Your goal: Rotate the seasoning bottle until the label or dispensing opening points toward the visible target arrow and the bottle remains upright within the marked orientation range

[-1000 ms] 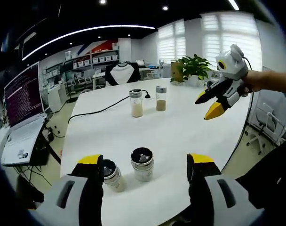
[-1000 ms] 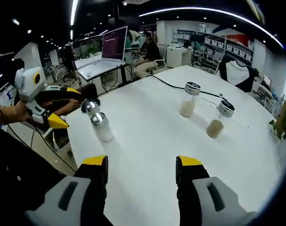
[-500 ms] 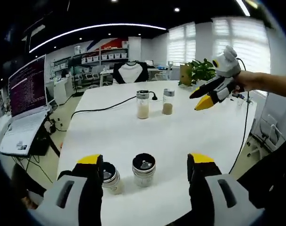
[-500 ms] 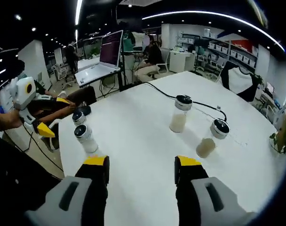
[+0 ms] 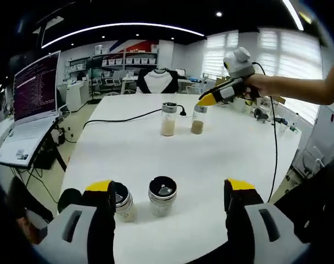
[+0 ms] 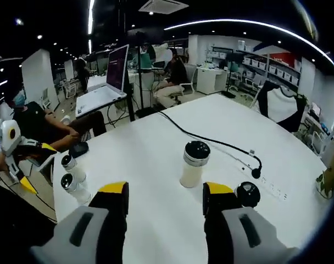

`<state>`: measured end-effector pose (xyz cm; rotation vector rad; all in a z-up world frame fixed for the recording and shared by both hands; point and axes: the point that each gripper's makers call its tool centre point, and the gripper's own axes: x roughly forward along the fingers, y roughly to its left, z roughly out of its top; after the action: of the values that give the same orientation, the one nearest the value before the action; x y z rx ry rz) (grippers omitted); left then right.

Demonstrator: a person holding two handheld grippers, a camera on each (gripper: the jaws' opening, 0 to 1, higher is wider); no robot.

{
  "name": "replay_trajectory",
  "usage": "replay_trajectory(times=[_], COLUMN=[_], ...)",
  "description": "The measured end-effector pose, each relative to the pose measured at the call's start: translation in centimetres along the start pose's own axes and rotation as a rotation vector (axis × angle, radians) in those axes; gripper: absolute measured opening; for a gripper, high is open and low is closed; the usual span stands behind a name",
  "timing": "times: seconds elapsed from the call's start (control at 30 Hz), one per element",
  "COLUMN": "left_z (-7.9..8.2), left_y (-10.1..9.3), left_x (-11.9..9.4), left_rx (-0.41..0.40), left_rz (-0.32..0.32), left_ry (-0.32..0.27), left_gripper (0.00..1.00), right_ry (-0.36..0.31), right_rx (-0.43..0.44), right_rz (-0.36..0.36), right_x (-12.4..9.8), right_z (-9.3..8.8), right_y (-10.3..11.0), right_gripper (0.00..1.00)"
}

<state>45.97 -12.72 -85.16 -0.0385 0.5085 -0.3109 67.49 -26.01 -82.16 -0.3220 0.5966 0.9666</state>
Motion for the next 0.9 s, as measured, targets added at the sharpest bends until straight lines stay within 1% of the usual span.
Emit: replay_trajectory(times=[0.07,0.1,0.17,0.27,0.3,0.4,0.47,0.5,0.53,0.6,0.63,0.67,0.7,0.87,0.9], left_z=[0.0,0.1,0.2,0.9,1.1,2.0,2.5,2.7,2.8,2.9,2.9,2.9,2.9,2.7,2.8], left_y=[0.0,-0.2,-0.2,0.0,0.1,0.5,0.6,0.8,1.0,1.1,1.1,1.1,1.2,1.2,1.1], left_x=[0.0,0.0,-0.1,-0.2,-0.2,-0.1,0.0,0.2,0.4,0.4,0.4,0.4,0.4,0.4,0.4], left_rx=[-0.009,-0.019,-0.018,-0.008,-0.007,-0.011,-0.019,-0.02,-0.02,-0.023,-0.023,-0.023,-0.025,-0.034,-0.039], left_rz=[-0.008,-0.015,-0.013,0.007,0.017,0.039,0.042,0.05,0.058,0.063,0.066,0.069,0.073,0.081,0.078], left_ry=[0.006,0.005,0.006,-0.015,-0.017,-0.037,-0.047,-0.047,-0.047,-0.048,-0.045,-0.045,-0.046,-0.035,-0.043], left_gripper=[0.86,0.86,0.87,0.87,0.86,0.86,0.86,0.86,0.86,0.87,0.87,0.87,0.87,0.88,0.89], right_ry=[0.005,0.017,0.019,0.027,0.027,0.032,0.037,0.056,0.06,0.069,0.071,0.072,0.075,0.075,0.078], right_rx=[-0.009,-0.021,-0.048,-0.059,-0.065,-0.105,-0.11,-0.12,-0.118,-0.111,-0.109,-0.107,-0.104,-0.105,-0.101], right_rz=[0.008,0.011,0.016,0.015,0.014,-0.013,-0.015,-0.014,-0.012,-0.008,-0.009,-0.007,-0.004,0.008,0.011], right_x=[0.5,1.1,2.1,3.9,4.2,5.7,6.6,7.5,7.8,8.5,8.2,8.3,8.7,9.6,10.1], right_z=[0.3,0.5,1.1,1.9,2.0,2.6,2.7,2.7,2.6,2.3,2.3,2.3,2.3,2.3,2.0], right_y=[-0.2,-0.6,-1.4,-3.1,-3.0,-4.0,-4.5,-4.5,-4.6,-5.5,-4.8,-4.7,-5.2,-5.2,-5.6], right_gripper=[0.53,0.53,0.52,0.52,0.52,0.51,0.51,0.51,0.51,0.51,0.51,0.51,0.51,0.51,0.51])
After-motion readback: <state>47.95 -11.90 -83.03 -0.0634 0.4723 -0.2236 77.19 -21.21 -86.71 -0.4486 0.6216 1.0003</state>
